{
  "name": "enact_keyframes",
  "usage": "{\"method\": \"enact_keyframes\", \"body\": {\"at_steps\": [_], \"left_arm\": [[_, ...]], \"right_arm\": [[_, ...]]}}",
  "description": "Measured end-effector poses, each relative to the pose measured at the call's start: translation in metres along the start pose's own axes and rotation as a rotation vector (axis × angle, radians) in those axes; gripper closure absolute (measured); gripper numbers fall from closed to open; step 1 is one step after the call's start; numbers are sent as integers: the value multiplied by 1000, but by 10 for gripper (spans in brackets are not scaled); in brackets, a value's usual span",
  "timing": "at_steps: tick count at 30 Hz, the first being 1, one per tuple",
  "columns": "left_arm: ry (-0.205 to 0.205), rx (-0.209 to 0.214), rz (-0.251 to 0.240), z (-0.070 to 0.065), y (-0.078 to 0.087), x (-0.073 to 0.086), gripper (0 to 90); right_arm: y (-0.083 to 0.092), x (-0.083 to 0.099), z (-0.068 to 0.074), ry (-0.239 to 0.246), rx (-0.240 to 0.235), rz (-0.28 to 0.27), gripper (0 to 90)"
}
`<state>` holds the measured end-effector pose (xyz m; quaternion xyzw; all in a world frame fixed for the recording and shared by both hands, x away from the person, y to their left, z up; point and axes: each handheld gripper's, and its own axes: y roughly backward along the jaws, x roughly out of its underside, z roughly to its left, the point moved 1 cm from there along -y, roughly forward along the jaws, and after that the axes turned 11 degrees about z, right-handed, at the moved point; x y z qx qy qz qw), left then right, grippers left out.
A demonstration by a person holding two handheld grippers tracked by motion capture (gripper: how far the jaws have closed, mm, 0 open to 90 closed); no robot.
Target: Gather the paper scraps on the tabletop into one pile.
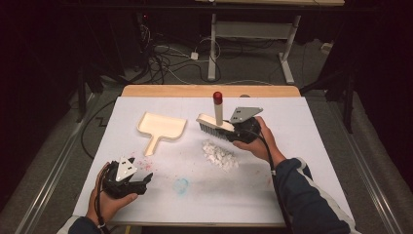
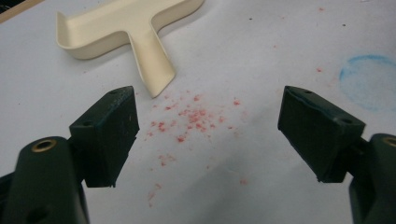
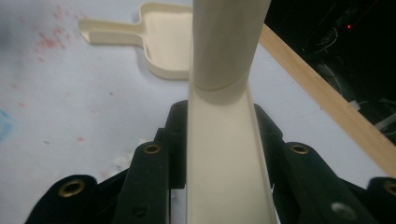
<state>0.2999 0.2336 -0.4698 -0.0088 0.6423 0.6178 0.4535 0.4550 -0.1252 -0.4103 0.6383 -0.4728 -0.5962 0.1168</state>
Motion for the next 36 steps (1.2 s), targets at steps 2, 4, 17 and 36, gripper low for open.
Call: {"method": "enact_keyframes", "body": {"at_steps": [2, 4, 17, 36], "left_arm": [[-4, 3, 5, 0, -1, 0, 197], [-6, 5, 7, 0, -2, 0, 197], [-18, 19, 15, -2, -4, 0, 197], [-29, 23, 22, -5, -4, -1, 197]], "right_arm": [[-12, 1, -4, -4, 2, -1, 674], [-23, 3, -6, 5, -12, -3, 674], [-19, 34, 5, 119, -163, -7, 674], [22, 64, 9, 44, -79, -35, 674]]}}
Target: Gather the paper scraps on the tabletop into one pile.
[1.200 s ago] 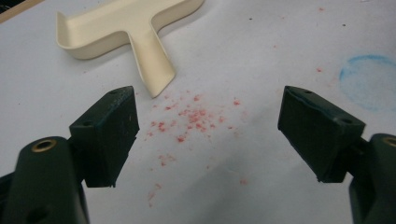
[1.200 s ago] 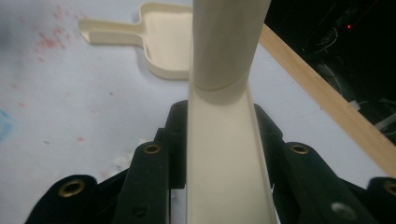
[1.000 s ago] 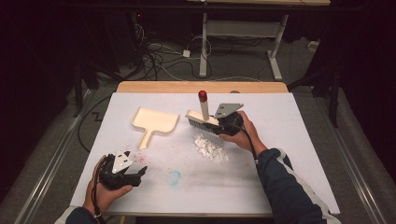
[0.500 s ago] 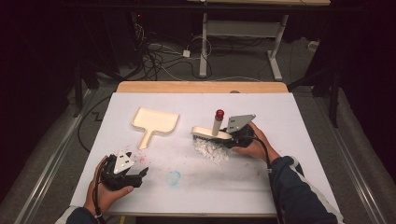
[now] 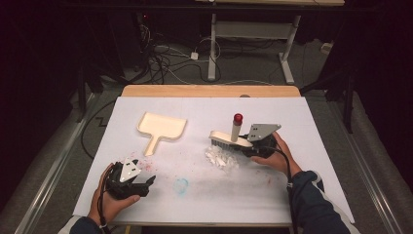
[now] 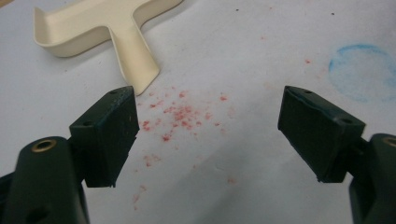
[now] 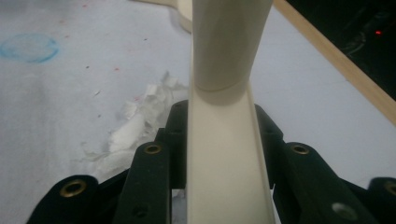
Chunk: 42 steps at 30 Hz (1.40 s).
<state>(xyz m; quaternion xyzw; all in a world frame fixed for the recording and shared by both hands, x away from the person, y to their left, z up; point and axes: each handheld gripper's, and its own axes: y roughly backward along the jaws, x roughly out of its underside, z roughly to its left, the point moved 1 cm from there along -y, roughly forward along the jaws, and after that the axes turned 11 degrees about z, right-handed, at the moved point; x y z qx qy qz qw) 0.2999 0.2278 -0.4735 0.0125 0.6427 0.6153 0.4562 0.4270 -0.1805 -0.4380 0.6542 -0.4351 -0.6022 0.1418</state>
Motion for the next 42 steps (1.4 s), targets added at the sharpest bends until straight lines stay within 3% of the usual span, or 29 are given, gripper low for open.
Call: {"method": "enact_keyframes", "body": {"at_steps": [1, 3, 7, 9, 12, 17, 20, 25, 30, 34, 37, 42], "left_arm": [[0, 0, 0, 0, 0, 0, 197], [-5, 0, 1, 0, 0, 0, 197], [-13, -3, -4, -1, 2, 0, 197], [-16, -5, -2, -1, 2, 0, 197], [-23, -4, -1, -2, 2, 0, 197], [-26, -8, 0, -2, 3, 0, 197], [-26, -9, -3, -3, 3, 0, 196], [-32, -9, 1, -4, 3, 0, 197], [-32, -6, -4, -5, 3, -1, 197], [-32, -6, -5, -5, 3, -1, 196], [-33, -3, -1, -4, 3, -1, 197], [-38, -4, 1, -5, 3, -1, 196]], "right_arm": [[2, 0, -1, -24, -2, -8, 674], [7, 0, -1, -63, 38, 8, 674], [18, 1, 1, -129, 67, 67, 674], [24, 2, 3, -170, 68, 70, 674], [31, 3, 8, -240, 112, 76, 674], [37, 8, 15, -389, 237, 114, 673], [33, 13, 21, -479, 310, 169, 673], [21, 7, 38, -474, 378, 231, 674], [3, -11, 57, -440, 382, 249, 672], [-6, -23, 65, -437, 366, 220, 673], [-8, -29, 68, -467, 335, 185, 673], [-13, -38, 71, -484, 337, 157, 674]]}}
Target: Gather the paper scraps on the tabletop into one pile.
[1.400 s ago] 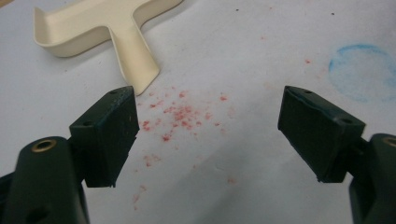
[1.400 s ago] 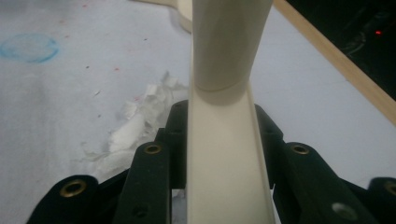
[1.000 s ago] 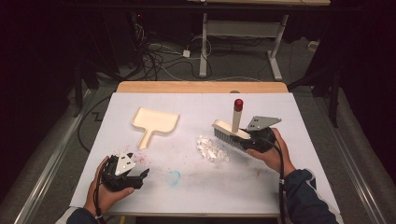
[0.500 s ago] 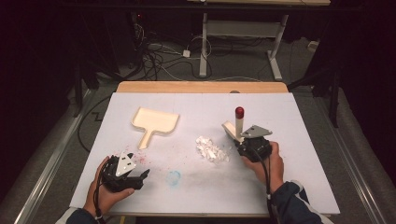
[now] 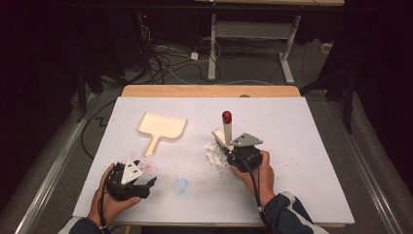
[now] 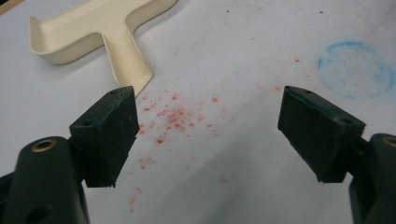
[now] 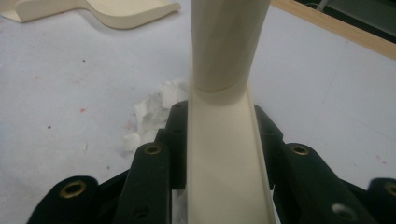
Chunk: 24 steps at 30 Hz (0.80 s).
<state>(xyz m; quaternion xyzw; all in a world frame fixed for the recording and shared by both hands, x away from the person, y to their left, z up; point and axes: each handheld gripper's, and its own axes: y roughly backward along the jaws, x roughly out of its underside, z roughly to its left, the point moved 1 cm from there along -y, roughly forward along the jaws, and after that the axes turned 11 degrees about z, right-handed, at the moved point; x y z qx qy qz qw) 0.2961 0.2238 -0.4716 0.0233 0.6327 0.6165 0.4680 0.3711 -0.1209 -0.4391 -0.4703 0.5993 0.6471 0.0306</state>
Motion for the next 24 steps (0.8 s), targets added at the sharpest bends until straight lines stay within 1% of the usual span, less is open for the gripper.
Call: {"method": "enact_keyframes", "body": {"at_steps": [3, 6, 8, 9, 10, 11, 12, 14, 15, 17, 19, 20, 22, 24], "left_arm": [[1, -1, -1, 0, 1, 0, 197], [1, 0, 0, 0, 0, 0, 197], [-1, 0, 0, 0, 0, 0, 196], [-2, -1, -1, 0, 1, 0, 197], [-1, -1, -1, 0, 1, 0, 197], [-1, -1, -2, 0, 0, 0, 196], [-1, -3, -1, 0, 0, 0, 197], [-3, -5, 0, 0, 1, 0, 196], [-5, -6, 1, 0, 1, 0, 196], [-2, -5, -1, 0, 1, 0, 197], [1, -4, -1, 1, 0, 0, 197], [0, -5, 1, 1, 0, 0, 197], [-2, -6, 1, 1, 0, 0, 196], [1, -8, -3, 1, 2, 1, 197]], "right_arm": [[2, -2, 1, 14, 16, -11, 674], [6, -1, -3, -6, 19, -22, 674], [9, -1, -8, -11, 24, -40, 673], [12, -1, -10, -20, 17, -46, 674], [14, 0, -13, -17, 9, -57, 673], [17, 0, -14, -41, -10, -70, 673], [19, 0, -16, -27, -23, -91, 673], [26, 1, -18, -19, -41, -109, 673], [30, 2, -18, -4, -61, -129, 673], [40, 3, -17, 17, -128, -172, 673], [50, 4, -14, 72, -196, -212, 673], [54, 4, -11, 88, -214, -227, 673], [59, 4, -6, 127, -272, -239, 673], [61, 5, 2, 153, -323, -239, 673]]}}
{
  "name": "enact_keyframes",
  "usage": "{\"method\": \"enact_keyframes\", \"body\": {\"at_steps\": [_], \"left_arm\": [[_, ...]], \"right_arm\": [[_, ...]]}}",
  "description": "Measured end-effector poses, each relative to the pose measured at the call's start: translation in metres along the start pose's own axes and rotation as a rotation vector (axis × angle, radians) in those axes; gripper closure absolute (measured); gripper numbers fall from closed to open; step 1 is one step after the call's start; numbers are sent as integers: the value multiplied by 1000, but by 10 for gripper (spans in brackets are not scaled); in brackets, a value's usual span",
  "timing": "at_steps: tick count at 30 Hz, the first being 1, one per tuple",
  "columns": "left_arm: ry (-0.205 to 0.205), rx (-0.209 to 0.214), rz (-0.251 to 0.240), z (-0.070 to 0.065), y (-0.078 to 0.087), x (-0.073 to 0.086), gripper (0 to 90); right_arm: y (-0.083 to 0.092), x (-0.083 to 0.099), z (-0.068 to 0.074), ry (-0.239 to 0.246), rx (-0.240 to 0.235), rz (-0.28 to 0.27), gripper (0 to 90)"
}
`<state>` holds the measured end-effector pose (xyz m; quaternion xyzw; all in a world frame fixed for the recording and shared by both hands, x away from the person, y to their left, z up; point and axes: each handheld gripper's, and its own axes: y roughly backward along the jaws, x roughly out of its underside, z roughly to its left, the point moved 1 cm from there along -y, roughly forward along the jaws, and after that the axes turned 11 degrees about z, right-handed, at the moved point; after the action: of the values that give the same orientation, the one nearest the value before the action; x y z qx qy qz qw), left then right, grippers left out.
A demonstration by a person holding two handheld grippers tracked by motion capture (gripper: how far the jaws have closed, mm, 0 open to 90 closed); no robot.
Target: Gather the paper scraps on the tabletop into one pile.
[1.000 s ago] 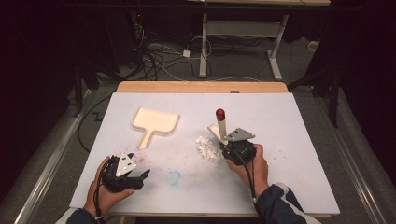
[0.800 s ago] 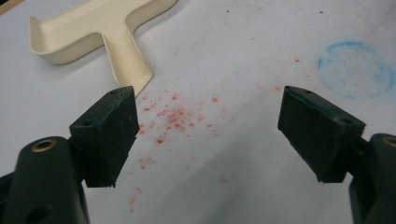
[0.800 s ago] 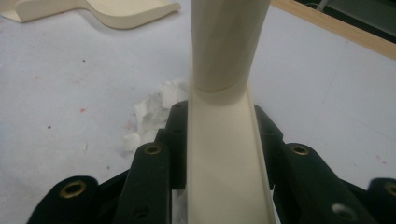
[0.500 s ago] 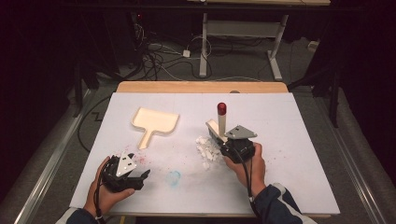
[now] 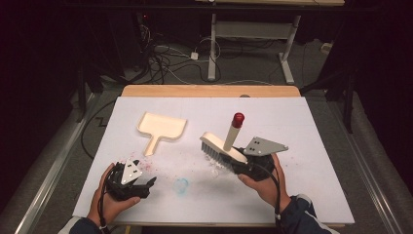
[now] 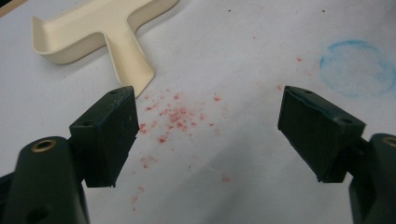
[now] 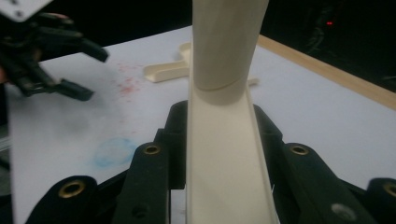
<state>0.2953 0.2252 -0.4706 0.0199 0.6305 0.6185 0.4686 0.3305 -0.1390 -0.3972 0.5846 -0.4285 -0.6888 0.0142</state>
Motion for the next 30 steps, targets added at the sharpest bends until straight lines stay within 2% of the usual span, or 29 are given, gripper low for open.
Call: {"method": "enact_keyframes", "body": {"at_steps": [2, 4, 9, 13, 16, 22, 27, 30], "left_arm": [[2, 0, -1, 0, 1, 1, 197], [3, 0, -1, 1, 1, 1, 197], [0, 2, 0, 0, 0, 1, 197], [-2, 2, 2, 0, 0, 0, 196], [-4, 3, 4, 0, -1, 0, 197], [-11, 8, 10, -1, -2, 0, 196], [-11, 8, 10, -1, -2, 0, 197], [-13, 4, 11, -1, -2, -1, 197]], "right_arm": [[-3, 1, 6, 19, -65, 11, 674], [-7, 4, 11, 34, -103, 25, 673], [-22, 11, 14, 59, -164, 63, 673], [-37, 20, 11, 71, -184, 106, 673], [-44, 23, 8, 82, -172, 123, 673], [-48, 27, -3, 88, -118, 141, 674], [-45, 27, -12, 85, -75, 140, 674], [-42, 25, -15, 83, -64, 124, 674]]}}
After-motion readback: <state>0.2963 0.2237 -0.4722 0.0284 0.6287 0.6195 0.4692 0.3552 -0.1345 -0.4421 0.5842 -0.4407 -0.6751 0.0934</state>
